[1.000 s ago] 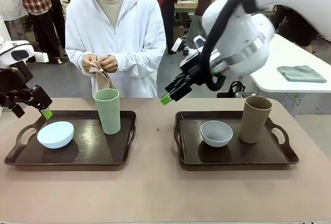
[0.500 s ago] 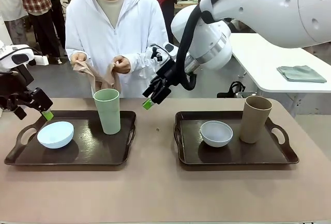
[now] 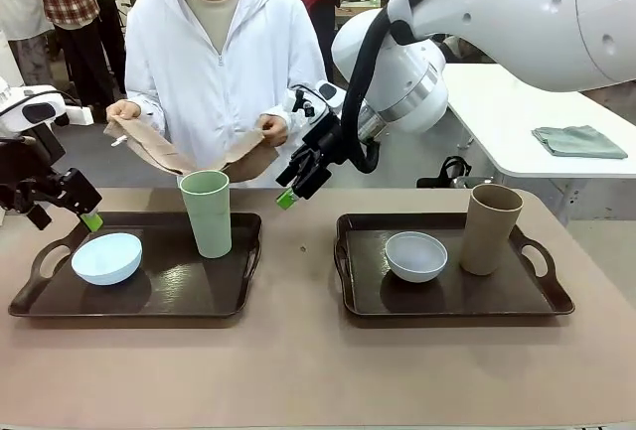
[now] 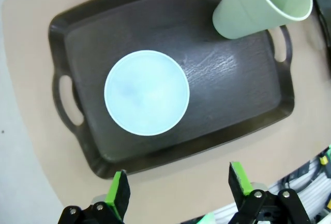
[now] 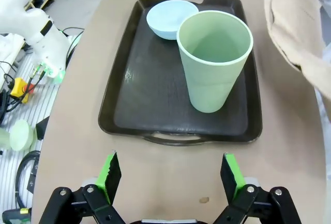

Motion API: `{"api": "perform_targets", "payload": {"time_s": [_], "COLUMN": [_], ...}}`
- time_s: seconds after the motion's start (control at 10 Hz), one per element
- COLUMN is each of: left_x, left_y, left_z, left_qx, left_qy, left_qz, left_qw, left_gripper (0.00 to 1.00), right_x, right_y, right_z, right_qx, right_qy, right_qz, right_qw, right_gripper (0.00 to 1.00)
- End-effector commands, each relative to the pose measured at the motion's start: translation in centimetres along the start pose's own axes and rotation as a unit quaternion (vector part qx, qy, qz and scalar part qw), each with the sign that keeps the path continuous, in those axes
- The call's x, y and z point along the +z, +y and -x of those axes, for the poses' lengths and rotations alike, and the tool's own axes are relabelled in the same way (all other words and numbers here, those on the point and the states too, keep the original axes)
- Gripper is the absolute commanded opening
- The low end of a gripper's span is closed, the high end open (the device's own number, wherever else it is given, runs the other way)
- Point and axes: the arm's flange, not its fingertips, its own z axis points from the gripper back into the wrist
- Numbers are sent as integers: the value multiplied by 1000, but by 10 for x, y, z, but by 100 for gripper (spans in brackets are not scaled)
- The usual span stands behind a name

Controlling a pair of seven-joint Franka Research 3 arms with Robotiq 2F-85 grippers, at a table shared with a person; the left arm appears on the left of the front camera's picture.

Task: Set up a tray with a mat and arrange the tableware.
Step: Pick up the Picnic Bowl and Reusable plastic cup from the Handle tray in front of the human's position and hold them in the air.

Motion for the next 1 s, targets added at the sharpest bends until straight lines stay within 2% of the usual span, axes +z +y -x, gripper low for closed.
{"api": "perform_targets", "payload": {"time_s": [0.0,0.2,0.5,0.9], "left_x": [-13,-22,-41,-60], "left_y": [1,14,30,32], "left_z": [-4,-5,-10,-13], "left_qx": [19,41,39,10], "left_qy": [-13,-12,11,28], "left_qz": [-31,-60,-89,-104], "left_qw": [999,997,995,994], "left_gripper": [100,100,100,100], "right_x": [-15,-36,-68,-104], "right_y": [-9,-28,-47,-65], "right_z": [3,7,13,14], "right_qx": [27,58,84,70], "right_qy": [0,-15,-40,-52], "right_qz": [19,43,24,-9], "right_qw": [999,997,995,996], "right_gripper": [100,100,100,100]}}
